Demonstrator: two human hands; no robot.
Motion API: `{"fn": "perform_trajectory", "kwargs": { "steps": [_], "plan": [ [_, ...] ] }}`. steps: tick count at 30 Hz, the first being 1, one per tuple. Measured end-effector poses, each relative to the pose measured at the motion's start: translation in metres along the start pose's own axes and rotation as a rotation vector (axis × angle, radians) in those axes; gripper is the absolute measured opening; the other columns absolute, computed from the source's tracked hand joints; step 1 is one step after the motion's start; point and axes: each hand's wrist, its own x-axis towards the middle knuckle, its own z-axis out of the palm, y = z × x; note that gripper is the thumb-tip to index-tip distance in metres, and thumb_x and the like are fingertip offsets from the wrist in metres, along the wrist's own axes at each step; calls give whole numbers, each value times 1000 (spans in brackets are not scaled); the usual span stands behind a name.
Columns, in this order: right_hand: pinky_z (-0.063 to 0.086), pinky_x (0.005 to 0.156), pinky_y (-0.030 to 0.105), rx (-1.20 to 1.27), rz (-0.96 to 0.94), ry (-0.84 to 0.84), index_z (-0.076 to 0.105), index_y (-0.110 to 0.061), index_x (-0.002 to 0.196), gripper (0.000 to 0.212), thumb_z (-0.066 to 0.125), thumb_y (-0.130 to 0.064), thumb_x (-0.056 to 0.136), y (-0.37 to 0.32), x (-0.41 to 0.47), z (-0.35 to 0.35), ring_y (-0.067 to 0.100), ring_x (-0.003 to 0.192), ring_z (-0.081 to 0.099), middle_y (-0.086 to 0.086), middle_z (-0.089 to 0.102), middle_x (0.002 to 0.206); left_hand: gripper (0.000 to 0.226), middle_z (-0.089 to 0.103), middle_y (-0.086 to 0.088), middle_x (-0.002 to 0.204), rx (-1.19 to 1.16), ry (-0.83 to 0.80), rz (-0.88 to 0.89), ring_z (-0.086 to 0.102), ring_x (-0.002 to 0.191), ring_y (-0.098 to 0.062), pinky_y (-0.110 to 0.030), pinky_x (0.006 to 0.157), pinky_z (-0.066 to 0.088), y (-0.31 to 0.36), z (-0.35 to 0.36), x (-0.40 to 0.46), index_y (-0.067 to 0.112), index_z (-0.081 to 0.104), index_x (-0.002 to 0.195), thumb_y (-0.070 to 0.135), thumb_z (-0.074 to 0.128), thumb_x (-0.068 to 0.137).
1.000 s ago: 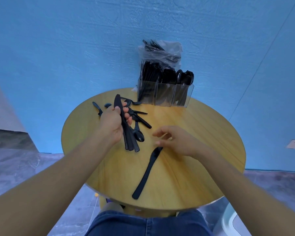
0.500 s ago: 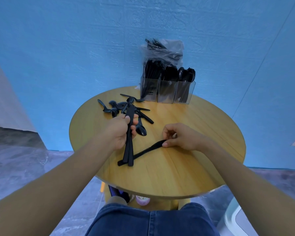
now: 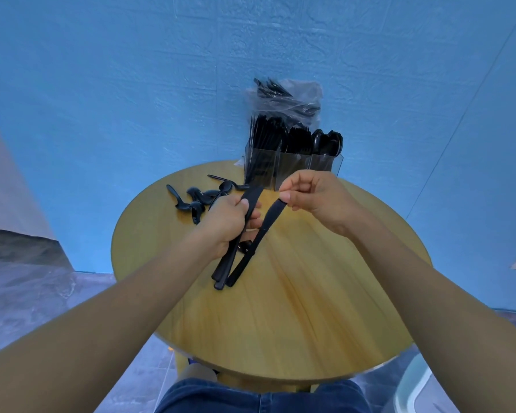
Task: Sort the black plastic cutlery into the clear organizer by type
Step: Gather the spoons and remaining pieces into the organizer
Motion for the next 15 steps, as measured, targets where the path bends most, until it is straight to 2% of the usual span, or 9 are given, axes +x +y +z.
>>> {"fn": "perform_trajectory", "kwargs": {
  "steps": [1,5,7,9,11,13,15],
  "plan": [
    [48,59,16,1,2,-5,63,-11,79,11,66,-2,84,-1,4,0,3,60,57,-5,67,66,30,56,-5,84,7,-8,6,55,70,-12,-32,69,55,1,-1,2,11,57,106,17,28,104],
    [48,60,16,-14,-31,39,61,-11,76,14,68,0,82,0,20,13,6,61,57,-2,65,68,26,57,-7,87,-58,-124,-26,61,67,-14,-31,71,58,5,3,6,12,58,103,18,32,104],
    [48,63,16,-53,-58,133,61,-14,77,15,69,-2,81,3,28,21,5,64,57,-1,63,72,26,54,-5,82,-187,-146,-68,60,58,-11,-26,61,57,7,4,8,9,60,106,19,35,103],
    [49,68,21,-118,-72,232,60,-18,77,16,70,-6,82,8,35,28,6,68,55,-5,62,74,28,52,-3,77,-313,-143,-109,52,49,-7,-18,47,48,7,0,11,7,61,106,18,35,103],
    [47,71,24,-198,-71,272,62,-20,86,13,70,-12,82,15,41,33,8,71,52,-6,60,82,28,50,-2,74,-374,-162,-132,42,44,-5,-15,38,36,6,-6,13,4,60,105,17,35,102],
    [44,71,20,-233,-39,231,62,-19,104,20,67,-16,86,19,44,39,8,73,50,-2,58,94,27,50,0,69,-408,-178,-150,35,40,-4,-14,34,29,4,-10,13,3,60,102,14,36,100],
    [44,64,15,-109,-6,143,61,-11,112,21,61,-14,90,21,46,46,5,68,54,0,61,88,26,51,0,65,-442,-205,-160,32,40,-4,-14,34,27,4,-14,12,3,59,99,15,35,100]
  ]
}}
